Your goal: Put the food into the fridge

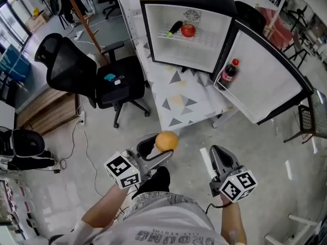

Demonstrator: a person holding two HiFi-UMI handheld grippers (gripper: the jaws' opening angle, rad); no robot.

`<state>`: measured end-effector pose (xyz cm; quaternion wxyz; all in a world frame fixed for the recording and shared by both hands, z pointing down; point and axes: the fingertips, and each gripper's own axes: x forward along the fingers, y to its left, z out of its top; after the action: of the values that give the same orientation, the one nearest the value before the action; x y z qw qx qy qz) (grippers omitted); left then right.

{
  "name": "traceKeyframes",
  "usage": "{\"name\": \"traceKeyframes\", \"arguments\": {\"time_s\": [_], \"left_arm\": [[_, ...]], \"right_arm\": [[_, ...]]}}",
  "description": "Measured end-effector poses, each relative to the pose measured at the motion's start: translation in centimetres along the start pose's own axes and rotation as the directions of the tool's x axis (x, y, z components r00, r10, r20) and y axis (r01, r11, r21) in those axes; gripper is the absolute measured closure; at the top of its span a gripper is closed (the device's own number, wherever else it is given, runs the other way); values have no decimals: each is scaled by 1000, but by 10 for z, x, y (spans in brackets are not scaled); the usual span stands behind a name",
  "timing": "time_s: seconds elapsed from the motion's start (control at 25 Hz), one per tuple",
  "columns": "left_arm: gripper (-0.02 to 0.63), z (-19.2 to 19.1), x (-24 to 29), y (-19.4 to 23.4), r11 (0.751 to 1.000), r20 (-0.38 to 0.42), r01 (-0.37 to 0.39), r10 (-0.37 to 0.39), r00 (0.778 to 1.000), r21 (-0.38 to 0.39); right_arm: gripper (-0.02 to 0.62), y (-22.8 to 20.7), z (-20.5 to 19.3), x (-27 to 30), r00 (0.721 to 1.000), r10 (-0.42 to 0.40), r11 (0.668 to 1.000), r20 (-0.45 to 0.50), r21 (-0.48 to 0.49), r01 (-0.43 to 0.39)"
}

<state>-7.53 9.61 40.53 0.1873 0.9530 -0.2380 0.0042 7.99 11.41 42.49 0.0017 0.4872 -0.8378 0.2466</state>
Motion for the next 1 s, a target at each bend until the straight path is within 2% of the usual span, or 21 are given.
{"name": "traceKeyframes", "arguments": {"time_s": [0.48,0.8,1.0], "left_arm": [[321,43,31,92,999,-23,43,-43,999,-5],[321,62,44,142,997,-31,74,-75,997,-21],[321,78,51,163,995,-36,102,-102,994,0]], "right_arm": [[592,-19,33,91,999,-45,999,-21,1,45],[592,-28,56,140,997,-79,997,-24,-5,78],[592,-27,69,164,995,-102,994,-21,-40,102]]}}
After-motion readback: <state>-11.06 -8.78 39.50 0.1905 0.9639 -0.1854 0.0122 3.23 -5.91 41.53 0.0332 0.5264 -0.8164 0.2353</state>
